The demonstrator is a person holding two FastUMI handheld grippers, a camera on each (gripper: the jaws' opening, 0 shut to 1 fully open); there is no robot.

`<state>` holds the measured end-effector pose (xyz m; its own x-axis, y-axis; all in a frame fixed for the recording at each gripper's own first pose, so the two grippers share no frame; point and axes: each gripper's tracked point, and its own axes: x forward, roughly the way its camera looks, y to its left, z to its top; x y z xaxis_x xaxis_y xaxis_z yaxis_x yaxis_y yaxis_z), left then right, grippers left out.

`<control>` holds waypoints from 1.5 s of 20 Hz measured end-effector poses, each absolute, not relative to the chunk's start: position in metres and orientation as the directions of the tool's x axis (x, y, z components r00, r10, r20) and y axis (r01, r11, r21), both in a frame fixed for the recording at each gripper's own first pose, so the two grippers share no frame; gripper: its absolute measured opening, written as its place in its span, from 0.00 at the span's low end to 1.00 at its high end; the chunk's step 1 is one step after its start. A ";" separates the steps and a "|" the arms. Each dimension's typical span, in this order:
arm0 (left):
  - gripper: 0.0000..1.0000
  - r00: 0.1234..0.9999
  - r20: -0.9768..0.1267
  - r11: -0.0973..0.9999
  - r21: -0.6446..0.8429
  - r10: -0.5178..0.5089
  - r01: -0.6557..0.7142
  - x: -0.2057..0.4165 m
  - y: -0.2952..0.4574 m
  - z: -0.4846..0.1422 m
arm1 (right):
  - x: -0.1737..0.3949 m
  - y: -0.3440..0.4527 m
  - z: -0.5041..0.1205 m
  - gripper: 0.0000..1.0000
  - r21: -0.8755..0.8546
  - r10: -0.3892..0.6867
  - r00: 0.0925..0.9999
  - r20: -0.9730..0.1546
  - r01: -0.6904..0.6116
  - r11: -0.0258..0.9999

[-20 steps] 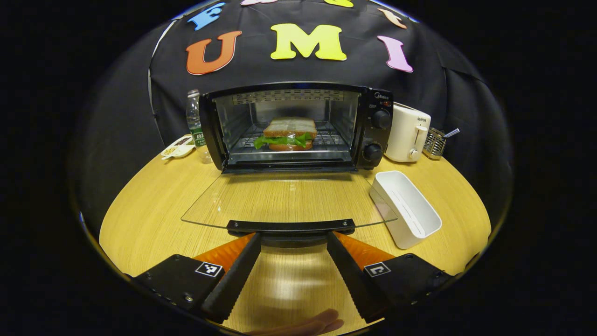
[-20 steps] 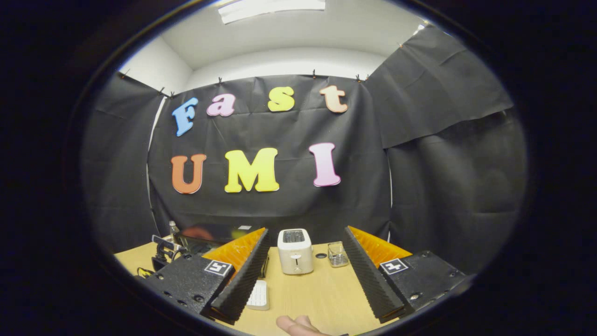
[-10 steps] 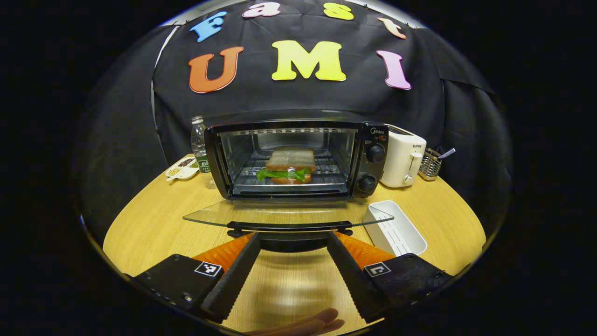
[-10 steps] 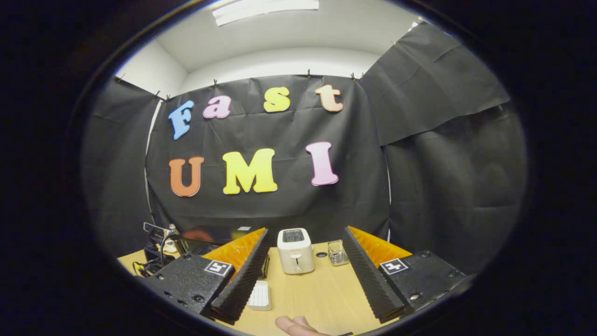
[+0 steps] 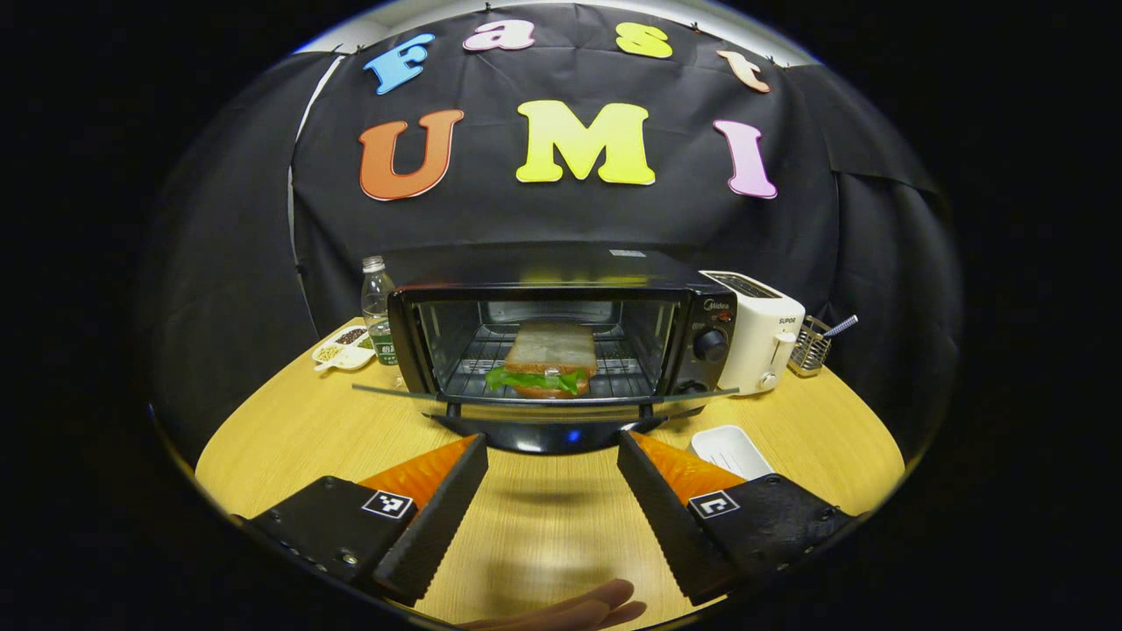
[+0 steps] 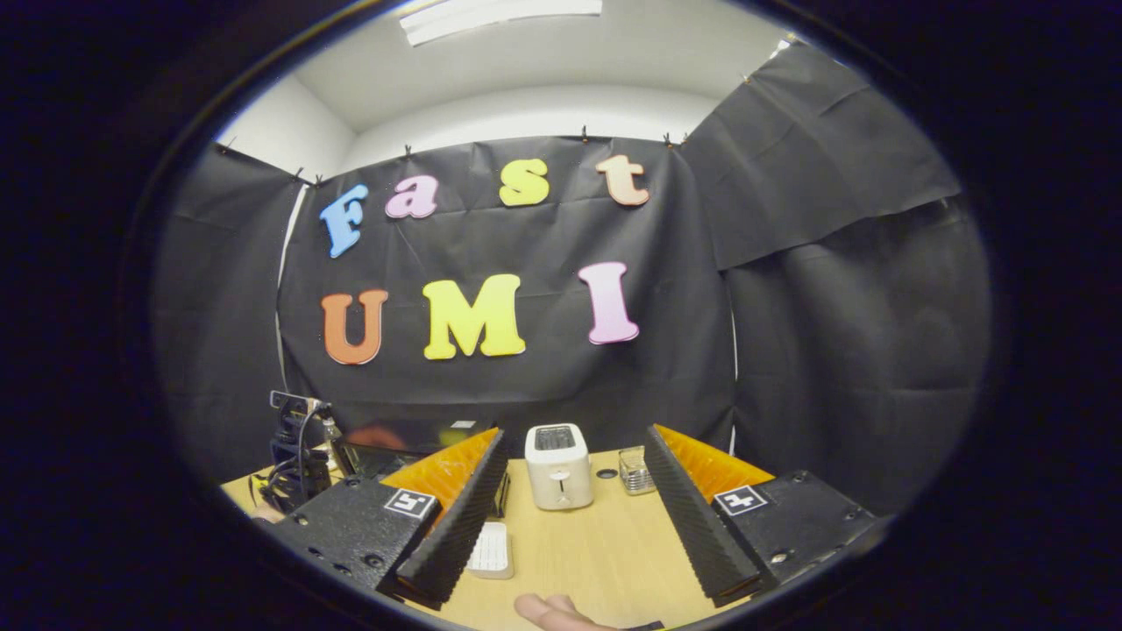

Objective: Open the electric oven with the left hand, put the food in, and close the electric oven.

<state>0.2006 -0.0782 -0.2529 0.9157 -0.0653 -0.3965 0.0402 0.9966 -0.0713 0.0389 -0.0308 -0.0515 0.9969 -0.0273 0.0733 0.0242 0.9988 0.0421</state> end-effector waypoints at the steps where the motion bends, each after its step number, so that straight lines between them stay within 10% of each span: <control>1: 0.98 0.915 -0.397 0.995 -0.085 -0.072 0.042 0.207 -0.077 -0.254 | 0.037 -0.030 -0.050 0.89 0.046 -0.026 0.997 0.074 0.023 0.999; 6: 0.98 0.946 -0.314 0.994 -0.094 -0.083 0.056 0.244 -0.068 -0.233 | 0.017 -0.023 -0.045 1.00 0.044 -0.018 0.996 0.085 0.015 0.999; 10: 0.97 0.951 -0.296 0.993 -0.109 -0.083 0.053 0.246 -0.063 -0.217 | 0.007 -0.019 -0.042 0.89 0.042 -0.013 0.996 0.090 0.010 0.999; 15: 0.96 0.977 -0.196 0.992 -0.113 -0.085 0.063 0.189 -0.058 -0.165 | -0.008 -0.012 -0.034 1.00 0.034 -0.008 0.995 0.103 0.004 0.999; 30: 0.96 1.000 -0.008 0.996 -0.087 -0.006 0.005 -0.032 -0.030 -0.037 | -0.093 -0.004 -0.043 0.89 0.008 0.000 0.987 0.159 -0.001 1.000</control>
